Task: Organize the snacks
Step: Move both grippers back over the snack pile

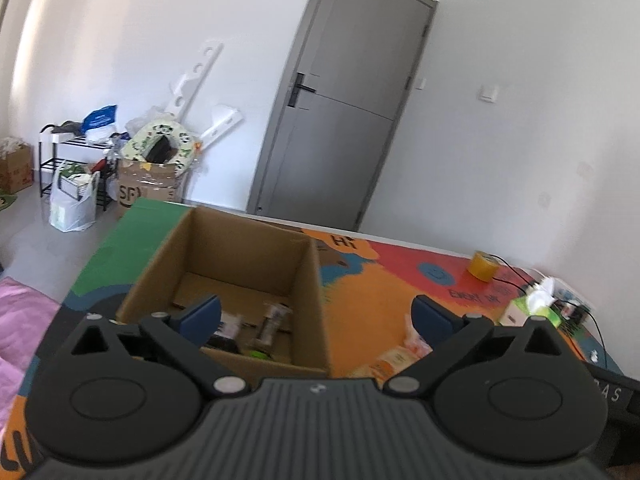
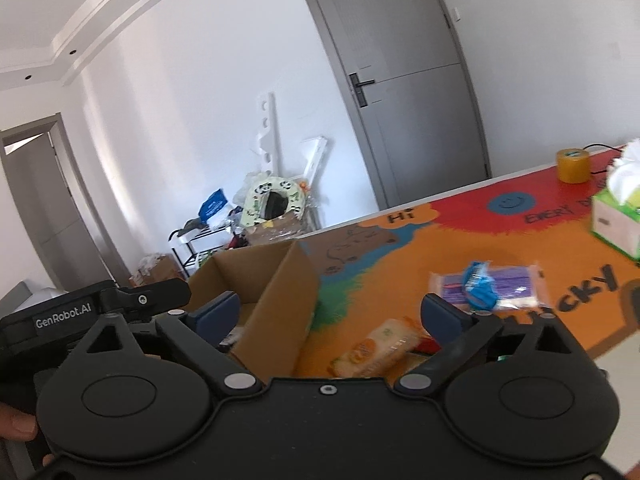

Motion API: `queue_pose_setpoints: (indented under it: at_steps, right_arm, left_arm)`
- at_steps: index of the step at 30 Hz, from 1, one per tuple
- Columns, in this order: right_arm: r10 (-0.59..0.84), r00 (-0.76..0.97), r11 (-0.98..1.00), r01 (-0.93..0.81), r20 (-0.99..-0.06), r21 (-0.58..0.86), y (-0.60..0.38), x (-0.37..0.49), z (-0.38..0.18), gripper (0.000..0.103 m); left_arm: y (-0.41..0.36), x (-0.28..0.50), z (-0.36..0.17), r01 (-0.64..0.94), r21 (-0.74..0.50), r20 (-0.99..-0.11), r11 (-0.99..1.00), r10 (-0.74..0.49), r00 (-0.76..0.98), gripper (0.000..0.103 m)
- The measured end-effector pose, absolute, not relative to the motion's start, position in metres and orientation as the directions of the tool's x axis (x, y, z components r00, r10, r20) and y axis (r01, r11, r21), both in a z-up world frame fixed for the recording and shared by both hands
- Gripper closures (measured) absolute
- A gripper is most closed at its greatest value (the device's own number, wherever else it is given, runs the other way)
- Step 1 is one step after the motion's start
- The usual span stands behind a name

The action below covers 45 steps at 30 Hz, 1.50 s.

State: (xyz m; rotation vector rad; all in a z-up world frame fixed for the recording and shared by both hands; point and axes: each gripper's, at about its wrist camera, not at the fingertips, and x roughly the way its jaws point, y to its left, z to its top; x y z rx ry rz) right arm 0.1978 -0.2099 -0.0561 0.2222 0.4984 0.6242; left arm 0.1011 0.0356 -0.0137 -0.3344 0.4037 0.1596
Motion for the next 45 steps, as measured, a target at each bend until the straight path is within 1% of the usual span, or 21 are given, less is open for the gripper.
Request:
queue_pose_setpoints:
  at_steps: [5,13,15,24,28,31,35,39,43,45]
  right_arm:
    - [0.580,0.725,0.812,-0.477,-0.371,0.337,-0.234,0.191,-0.058,0.001]
    - [0.551,0.750,0.831,-0.450,-0.366,0.328,-0.262,0.184,-0.062,0.000]
    - [0.536,0.767,0.840,-0.438,-0.353,0.321,-0.269,0.182,-0.063,0.000]
    - [0.474,0.802,0.870,-0.365,-0.363,0.332,-0.303,0.188,-0.076,0.000]
    - [0.465,0.806,0.872,-0.346,-0.367,0.345,-0.316,0.189,-0.083,0.000]
    - [0.460,0.803,0.874,-0.335,-0.379,0.353,-0.322,0.191,-0.092,0.001]
    - [0.472,0.782,0.869,-0.334,-0.407,0.365,-0.323,0.198,-0.105,0.007]
    - [0.476,0.770,0.867,-0.331,-0.424,0.372,-0.324,0.204,-0.115,0.012]
    - [0.475,0.759,0.868,-0.323,-0.444,0.377,-0.324,0.214,-0.124,0.015]
    - [0.481,0.748,0.864,-0.314,-0.458,0.394,-0.325,0.222,-0.128,0.023]
  left_arm:
    - [0.018,0.099,-0.016,-0.172,-0.283,-0.401,0.944,0.046,0.915,0.001]
    - [-0.010,0.100,-0.019,-0.118,-0.279,-0.396,0.953,-0.003,0.918,0.001]
    - [-0.015,0.100,-0.020,-0.095,-0.279,-0.389,0.956,-0.022,0.921,0.001]
    - [-0.037,0.109,-0.026,-0.052,-0.260,-0.408,0.964,-0.061,0.911,0.001]
    - [-0.048,0.121,-0.033,-0.052,-0.263,-0.454,0.963,-0.076,0.888,0.002]
    - [-0.058,0.123,-0.036,-0.032,-0.244,-0.455,0.969,-0.085,0.887,0.003]
    - [-0.069,0.128,-0.045,-0.010,-0.227,-0.471,0.974,-0.101,0.877,0.004]
    - [-0.074,0.141,-0.058,-0.008,-0.228,-0.501,0.974,-0.110,0.858,0.011]
    - [-0.077,0.152,-0.069,-0.013,-0.237,-0.522,0.971,-0.116,0.845,0.013]
    - [-0.080,0.159,-0.075,-0.014,-0.232,-0.533,0.972,-0.115,0.839,0.017]
